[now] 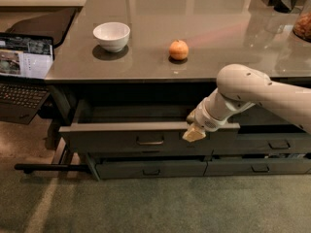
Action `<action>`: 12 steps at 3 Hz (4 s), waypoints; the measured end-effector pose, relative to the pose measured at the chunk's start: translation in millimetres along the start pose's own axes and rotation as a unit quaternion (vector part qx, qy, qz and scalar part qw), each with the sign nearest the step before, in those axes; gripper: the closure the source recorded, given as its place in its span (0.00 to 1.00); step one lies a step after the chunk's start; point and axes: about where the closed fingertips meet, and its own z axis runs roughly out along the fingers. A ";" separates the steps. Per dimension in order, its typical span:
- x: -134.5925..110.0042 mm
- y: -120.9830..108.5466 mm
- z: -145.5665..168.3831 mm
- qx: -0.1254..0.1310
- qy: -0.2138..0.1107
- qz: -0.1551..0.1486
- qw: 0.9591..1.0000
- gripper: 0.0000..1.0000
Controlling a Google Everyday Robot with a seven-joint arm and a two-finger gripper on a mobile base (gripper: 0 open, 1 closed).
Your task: Open top drawer
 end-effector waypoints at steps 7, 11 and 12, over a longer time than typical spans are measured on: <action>31.0 39.7 -7.5 -0.033 0.037 0.012 0.999 0.00; 73.0 92.2 -24.1 -0.067 0.079 0.036 0.994 0.60; 78.0 101.4 -26.9 -0.068 0.082 0.042 0.993 0.43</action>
Offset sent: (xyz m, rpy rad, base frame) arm -0.0386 -0.0319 0.0091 -0.0352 0.0301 -0.0411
